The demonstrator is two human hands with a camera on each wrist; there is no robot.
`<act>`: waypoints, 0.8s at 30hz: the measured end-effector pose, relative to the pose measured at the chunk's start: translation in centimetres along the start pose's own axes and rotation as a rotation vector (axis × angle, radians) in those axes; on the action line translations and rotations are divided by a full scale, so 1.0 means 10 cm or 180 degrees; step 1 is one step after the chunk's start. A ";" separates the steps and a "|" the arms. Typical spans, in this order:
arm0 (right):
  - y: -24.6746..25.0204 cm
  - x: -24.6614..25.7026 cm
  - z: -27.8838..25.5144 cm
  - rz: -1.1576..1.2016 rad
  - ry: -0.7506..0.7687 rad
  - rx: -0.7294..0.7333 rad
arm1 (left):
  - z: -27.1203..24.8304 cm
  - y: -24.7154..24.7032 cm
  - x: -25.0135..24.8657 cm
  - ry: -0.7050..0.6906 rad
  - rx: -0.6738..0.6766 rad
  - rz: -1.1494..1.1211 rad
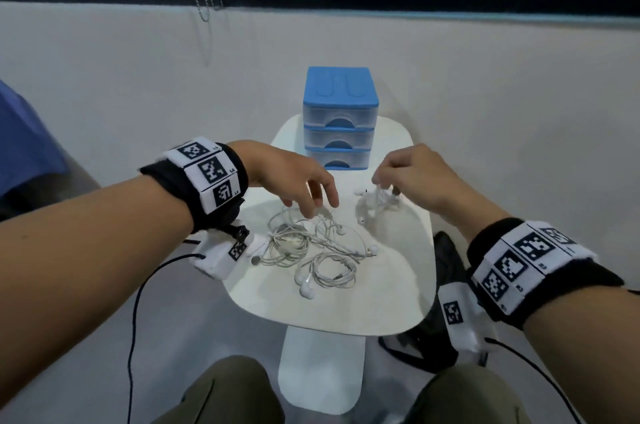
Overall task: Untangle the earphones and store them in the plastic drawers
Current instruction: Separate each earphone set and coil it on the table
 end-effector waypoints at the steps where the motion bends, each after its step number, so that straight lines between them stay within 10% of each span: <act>1: -0.05 0.11 -0.11 0.0003 0.0017 0.0595 | -0.02 -0.02 -0.02 -0.0059 0.0049 0.0062; 3: -0.18 0.20 -0.25 -0.0495 0.0031 0.1420 | -0.06 -0.07 -0.05 -0.0109 0.0136 0.0228; 6: -0.34 0.21 -0.30 -0.1242 0.0250 0.1369 | -0.08 -0.16 -0.07 -0.0079 0.0069 0.0562; 15: 0.35 1.05 -0.69 0.1630 0.0874 -0.0566 | -0.39 -0.04 -0.15 -0.0435 -0.1702 -0.0226; 24: 0.99 1.37 -1.09 0.2594 0.1386 -0.2127 | -0.91 0.26 -0.47 -0.0846 -0.2562 -0.2043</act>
Point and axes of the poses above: each hand's wrist, its own z-axis towards the middle knuckle, its own y-axis out of the back of the hand, x = y × z, the point moved 1 cm from there along z, towards the middle knuckle, and after that the axes turned 4 degrees about x, right-handed, at the moved point
